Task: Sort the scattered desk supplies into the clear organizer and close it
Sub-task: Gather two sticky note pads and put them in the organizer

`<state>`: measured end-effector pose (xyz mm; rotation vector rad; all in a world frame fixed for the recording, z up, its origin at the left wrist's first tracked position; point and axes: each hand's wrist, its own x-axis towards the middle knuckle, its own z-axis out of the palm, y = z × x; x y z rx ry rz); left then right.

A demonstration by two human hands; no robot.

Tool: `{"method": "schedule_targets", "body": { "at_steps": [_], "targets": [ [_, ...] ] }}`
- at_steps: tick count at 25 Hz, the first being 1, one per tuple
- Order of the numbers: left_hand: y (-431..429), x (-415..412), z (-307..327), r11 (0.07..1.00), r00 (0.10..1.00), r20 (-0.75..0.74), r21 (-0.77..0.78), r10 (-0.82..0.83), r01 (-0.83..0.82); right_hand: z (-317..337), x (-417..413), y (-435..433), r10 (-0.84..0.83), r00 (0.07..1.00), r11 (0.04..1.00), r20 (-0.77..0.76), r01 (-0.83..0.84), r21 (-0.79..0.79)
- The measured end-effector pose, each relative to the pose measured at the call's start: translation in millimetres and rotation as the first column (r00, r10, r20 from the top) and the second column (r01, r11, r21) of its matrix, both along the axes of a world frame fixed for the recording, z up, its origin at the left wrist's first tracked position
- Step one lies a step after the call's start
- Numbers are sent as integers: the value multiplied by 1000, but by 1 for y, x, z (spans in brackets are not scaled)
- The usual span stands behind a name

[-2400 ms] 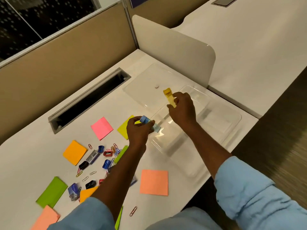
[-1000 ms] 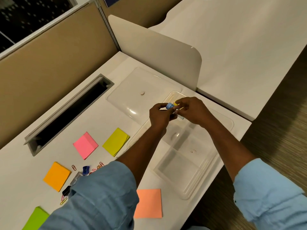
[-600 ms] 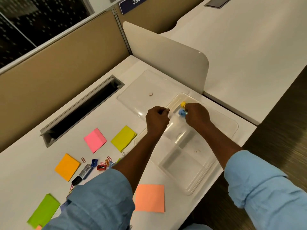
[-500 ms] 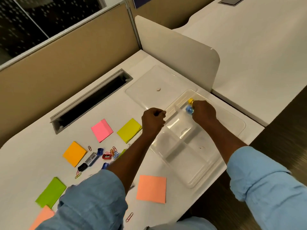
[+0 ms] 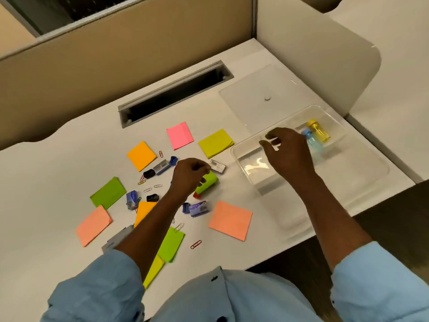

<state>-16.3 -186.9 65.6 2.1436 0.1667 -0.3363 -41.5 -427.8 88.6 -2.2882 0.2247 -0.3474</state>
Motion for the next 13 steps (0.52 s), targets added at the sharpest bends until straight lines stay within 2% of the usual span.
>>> {"method": "schedule_targets", "body": {
  "at_steps": [3, 6, 9, 13],
  "targets": [
    [41, -27, -9, 995, 999, -17, 97, 33, -31, -9, -28, 51, 138, 987, 990, -80, -138, 12],
    [66, -49, -24, 986, 998, 0, 156, 61, -60, -35, -48, 89, 243, 912, 957, -331, -281, -71],
    [69, -59, -40, 966, 999, 20, 257, 34, -38, -59, -56, 107, 192, 787, 903, -586, -375, -209],
    [46, -55, -53, 919, 973, 113, 366, -201, 147, -71, -61, 115, 69, 753, 862, -654, -375, -341]
  ]
}}
